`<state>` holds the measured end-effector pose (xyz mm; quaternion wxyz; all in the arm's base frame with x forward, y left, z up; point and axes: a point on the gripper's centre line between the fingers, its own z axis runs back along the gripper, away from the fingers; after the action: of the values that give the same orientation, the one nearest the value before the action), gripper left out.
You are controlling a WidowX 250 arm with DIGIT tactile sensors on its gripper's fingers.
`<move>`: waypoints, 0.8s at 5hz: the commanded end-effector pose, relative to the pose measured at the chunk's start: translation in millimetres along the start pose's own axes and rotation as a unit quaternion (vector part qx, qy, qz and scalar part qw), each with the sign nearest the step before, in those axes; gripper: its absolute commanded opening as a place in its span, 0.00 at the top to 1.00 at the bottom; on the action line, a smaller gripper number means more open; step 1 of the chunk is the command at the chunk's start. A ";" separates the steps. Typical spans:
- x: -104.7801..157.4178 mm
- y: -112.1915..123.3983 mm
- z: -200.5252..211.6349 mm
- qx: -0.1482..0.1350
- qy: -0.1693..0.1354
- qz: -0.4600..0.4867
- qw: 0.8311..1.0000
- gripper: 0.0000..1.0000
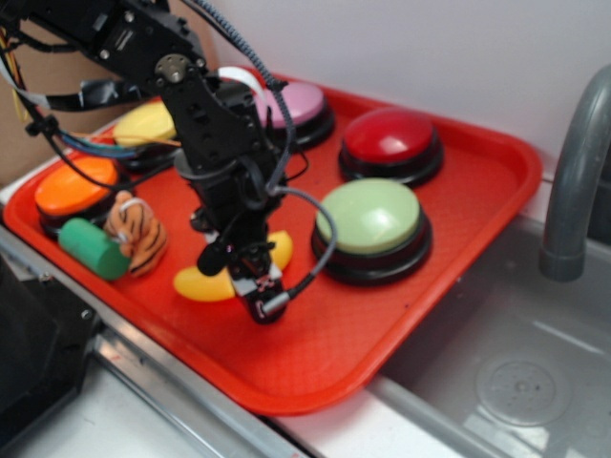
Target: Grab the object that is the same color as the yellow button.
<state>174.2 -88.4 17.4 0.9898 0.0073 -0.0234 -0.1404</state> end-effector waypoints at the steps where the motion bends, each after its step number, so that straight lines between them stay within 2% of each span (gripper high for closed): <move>1: 25.0 12.8 78.8 -0.013 -0.018 0.079 0.997 1.00; 2: 28.6 29.9 107.6 -0.006 -0.021 0.094 0.995 1.00; 3: 19.2 72.3 130.4 -0.002 -0.017 0.140 0.990 1.00; 4: 6.0 103.2 133.1 0.006 -0.009 0.177 0.984 1.00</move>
<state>198.6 7.7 139.0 0.9992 0.0059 -0.0047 0.0398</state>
